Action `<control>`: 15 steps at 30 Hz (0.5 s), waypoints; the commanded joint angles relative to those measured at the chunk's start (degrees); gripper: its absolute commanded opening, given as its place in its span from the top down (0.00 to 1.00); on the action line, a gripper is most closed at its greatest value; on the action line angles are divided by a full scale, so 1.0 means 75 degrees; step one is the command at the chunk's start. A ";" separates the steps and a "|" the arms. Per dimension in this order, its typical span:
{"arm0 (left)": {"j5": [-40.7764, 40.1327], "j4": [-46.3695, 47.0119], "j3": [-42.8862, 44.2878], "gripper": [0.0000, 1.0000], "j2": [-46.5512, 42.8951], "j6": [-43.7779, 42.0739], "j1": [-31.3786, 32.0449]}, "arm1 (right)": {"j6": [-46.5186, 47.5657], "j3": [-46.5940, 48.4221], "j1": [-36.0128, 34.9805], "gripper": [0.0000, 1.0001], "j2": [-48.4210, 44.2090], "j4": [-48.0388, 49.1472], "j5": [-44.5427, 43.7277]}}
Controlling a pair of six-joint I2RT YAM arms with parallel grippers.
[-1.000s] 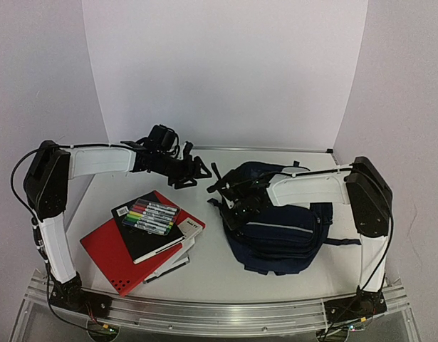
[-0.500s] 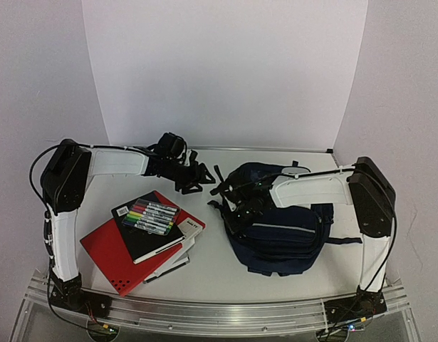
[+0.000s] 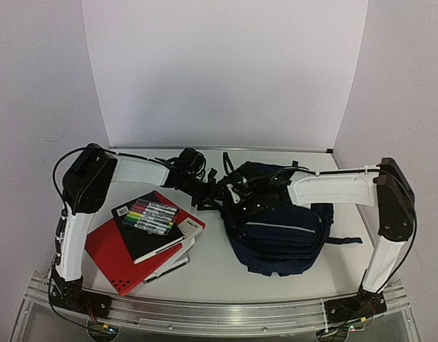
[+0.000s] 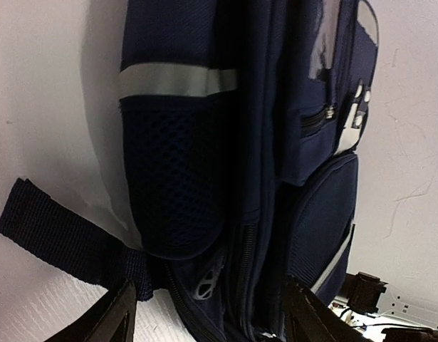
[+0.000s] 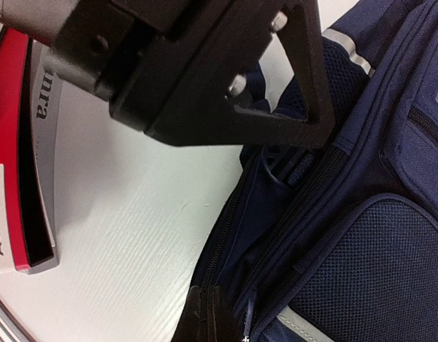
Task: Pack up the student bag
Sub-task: Zip the student bag at the center of the board.
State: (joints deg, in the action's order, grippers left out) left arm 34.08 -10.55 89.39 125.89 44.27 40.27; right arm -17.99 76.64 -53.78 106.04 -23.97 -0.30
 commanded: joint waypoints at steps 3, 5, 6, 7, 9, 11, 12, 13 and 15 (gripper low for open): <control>-0.0432 -0.0557 0.0526 0.31 0.0419 -0.0079 0.0256 | -0.0124 -0.0279 -0.0025 0.95 -0.0530 0.0086 -0.0191; -0.0393 -0.0501 0.0514 0.34 0.0564 0.0036 0.0281 | -0.0168 -0.0328 -0.0025 0.91 -0.0650 0.0078 -0.0311; -0.0364 -0.0444 0.0511 0.36 0.0636 0.0094 0.0294 | -0.0189 -0.0353 -0.0026 0.89 -0.0711 0.0078 -0.0366; -0.0303 -0.0358 0.0512 0.38 0.0700 0.0166 0.0313 | -0.0215 -0.0381 -0.0028 0.88 -0.0781 0.0078 -0.0404; -0.0078 0.0006 0.0458 0.45 0.0759 0.0313 0.0337 | -0.0238 -0.0432 -0.0027 0.86 -0.0886 0.0078 -0.0440; 0.0328 0.0792 0.0261 0.55 0.0738 0.0598 0.0338 | -0.0270 -0.0486 -0.0023 0.85 -0.0978 0.0078 -0.0511; 0.0487 0.1212 0.0133 0.67 0.0676 0.0750 0.0338 | -0.0308 -0.0504 -0.0030 0.85 -0.1035 0.0078 -0.0531; 0.0594 0.1646 0.0008 0.80 0.0575 0.0868 0.0338 | -0.0351 -0.0516 -0.0033 0.84 -0.1096 0.0067 -0.0542; 0.0580 0.2414 -0.0259 0.99 0.0196 0.0872 0.0338 | -0.0457 -0.0503 -0.0031 0.82 -0.1266 -0.0030 -0.0543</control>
State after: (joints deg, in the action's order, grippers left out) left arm 35.02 -6.53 90.02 130.80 48.25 42.39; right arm -19.80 73.09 -53.78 100.53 -23.95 -2.41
